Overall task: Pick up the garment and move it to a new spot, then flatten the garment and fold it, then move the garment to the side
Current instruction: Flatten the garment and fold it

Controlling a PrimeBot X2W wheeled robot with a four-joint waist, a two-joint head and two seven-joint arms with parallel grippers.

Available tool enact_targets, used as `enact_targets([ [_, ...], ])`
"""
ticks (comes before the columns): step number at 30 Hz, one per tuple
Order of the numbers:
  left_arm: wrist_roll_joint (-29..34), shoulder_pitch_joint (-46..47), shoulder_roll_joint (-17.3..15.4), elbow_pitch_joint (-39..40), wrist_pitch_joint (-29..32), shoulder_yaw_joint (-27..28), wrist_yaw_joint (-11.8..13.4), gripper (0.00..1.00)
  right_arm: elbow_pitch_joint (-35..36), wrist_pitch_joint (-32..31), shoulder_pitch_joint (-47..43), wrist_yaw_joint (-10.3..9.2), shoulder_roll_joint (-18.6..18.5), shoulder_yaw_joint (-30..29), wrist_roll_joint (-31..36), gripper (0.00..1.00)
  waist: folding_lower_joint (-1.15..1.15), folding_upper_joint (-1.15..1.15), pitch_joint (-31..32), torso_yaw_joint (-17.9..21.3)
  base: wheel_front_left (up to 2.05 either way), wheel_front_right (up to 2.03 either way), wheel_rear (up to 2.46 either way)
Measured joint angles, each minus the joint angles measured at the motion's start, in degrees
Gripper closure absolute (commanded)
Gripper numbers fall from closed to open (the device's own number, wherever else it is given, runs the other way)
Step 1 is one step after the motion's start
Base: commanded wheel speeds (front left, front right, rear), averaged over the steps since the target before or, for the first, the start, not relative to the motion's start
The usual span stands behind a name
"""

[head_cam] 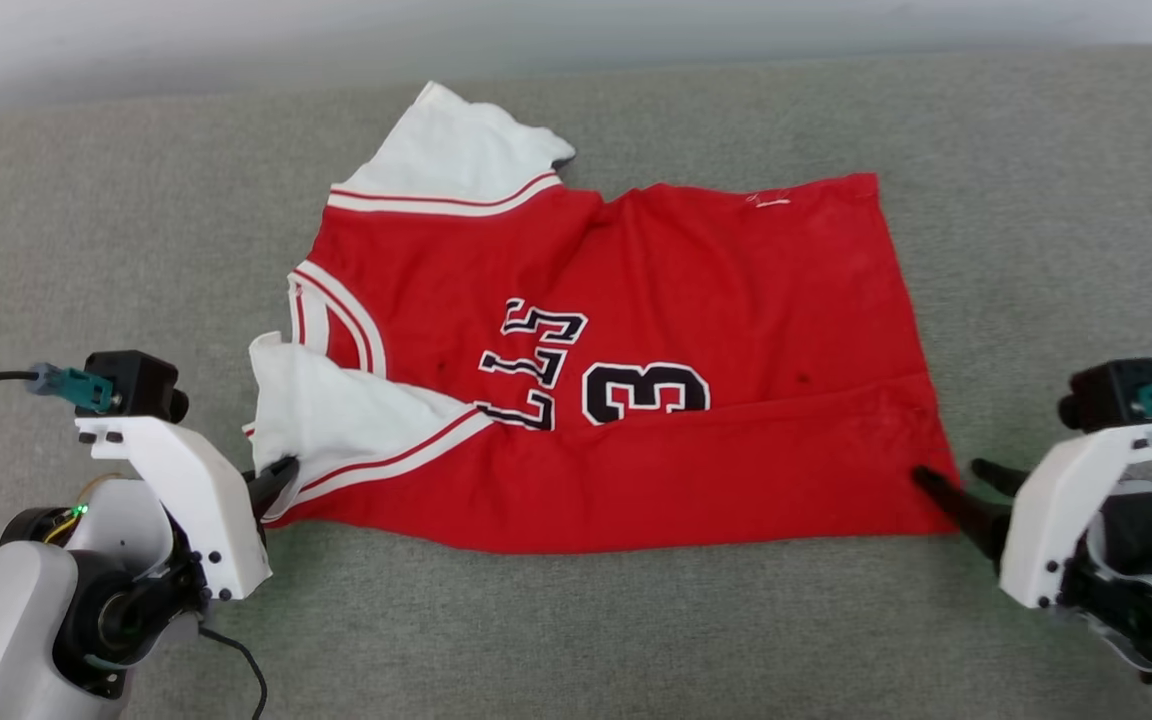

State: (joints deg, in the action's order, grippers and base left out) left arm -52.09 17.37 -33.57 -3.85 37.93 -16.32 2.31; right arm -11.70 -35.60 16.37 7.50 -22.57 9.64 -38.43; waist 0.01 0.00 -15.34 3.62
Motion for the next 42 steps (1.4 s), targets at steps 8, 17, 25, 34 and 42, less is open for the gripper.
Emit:
enact_targets([
  [8, 0.35, 0.47, 0.26, 1.55, 0.41, -0.51, 1.00, 1.00, -4.76, -2.79, 4.02, -0.01, 0.47, 3.67, -2.72, 0.52, 0.00, 0.00, -2.28, -1.63, 0.00, 0.00, 0.00],
  [17, -0.48, -0.78, 0.58, 1.26, 0.45, -0.37, 1.71, 1.00, -6.11, -2.05, 5.52, -0.01, -0.82, 6.79, -5.15, 1.00, 0.00, 0.00, -0.76, -1.39, 0.00, 0.00, 0.00],
  [25, -0.91, -3.78, 0.68, 1.67, -0.70, -0.43, 1.56, 1.00, -5.43, 0.85, 5.21, 0.00, -2.45, 9.34, -6.35, 1.00, 0.00, 0.00, 4.55, -1.25, 0.00, 0.00, 0.00],
  [34, -2.35, -14.19, 0.70, 3.77, -2.55, 0.05, 3.27, 1.00, -3.77, -0.29, -1.69, 0.00, -3.68, 10.32, -7.53, 1.00, -0.01, 0.00, 14.00, -1.15, 0.00, 0.00, 0.00],
  [42, -4.43, -21.61, 2.13, 3.74, -4.61, 0.53, 3.88, 0.53, -3.32, -1.03, -9.71, 0.00, -3.08, 7.24, -7.79, 0.53, -0.02, 0.00, 17.10, -0.98, 0.00, 0.00, 0.00],
])
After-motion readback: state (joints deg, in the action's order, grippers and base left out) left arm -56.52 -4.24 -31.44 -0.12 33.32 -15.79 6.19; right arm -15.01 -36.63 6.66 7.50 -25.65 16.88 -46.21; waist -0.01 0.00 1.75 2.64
